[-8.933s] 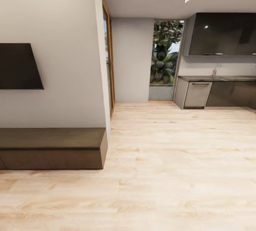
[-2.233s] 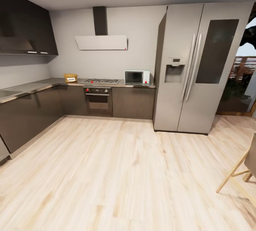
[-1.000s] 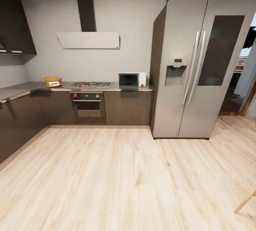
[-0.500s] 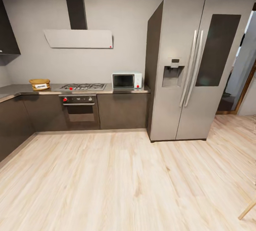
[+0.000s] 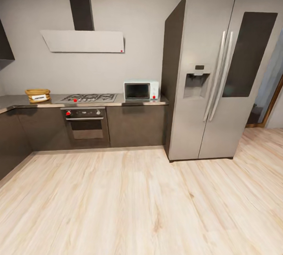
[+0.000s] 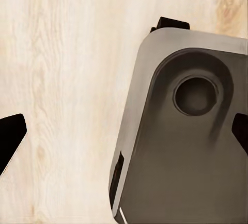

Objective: In the kitchen, take the popcorn bag from the countertop, put it into the microwave, and heat it until the popcorn is cooked so the cooked popcorn ends up inside the bag.

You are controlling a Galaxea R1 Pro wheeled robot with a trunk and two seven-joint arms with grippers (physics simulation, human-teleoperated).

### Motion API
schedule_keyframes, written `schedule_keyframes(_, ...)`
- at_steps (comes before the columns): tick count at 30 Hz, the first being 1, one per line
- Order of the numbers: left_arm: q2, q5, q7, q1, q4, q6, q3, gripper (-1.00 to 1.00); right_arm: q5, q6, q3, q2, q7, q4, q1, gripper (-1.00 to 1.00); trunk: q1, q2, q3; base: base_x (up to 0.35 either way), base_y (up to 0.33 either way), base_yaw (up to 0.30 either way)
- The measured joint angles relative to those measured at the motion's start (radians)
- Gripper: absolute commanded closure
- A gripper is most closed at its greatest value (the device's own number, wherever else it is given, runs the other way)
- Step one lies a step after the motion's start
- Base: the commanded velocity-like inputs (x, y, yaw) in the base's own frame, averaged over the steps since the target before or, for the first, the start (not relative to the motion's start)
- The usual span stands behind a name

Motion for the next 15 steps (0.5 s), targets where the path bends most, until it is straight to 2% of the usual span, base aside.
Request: schedule_keyframes(15, 0.000, 0.000, 0.000, 0.001, 0.000, 0.000, 0.000, -1.00, 0.000, 0.001, -0.001, 0.000, 0.001, -0.007, 0.000, -1.00, 0.000, 0.000, 0.000, 0.338, 0.002, 0.000)
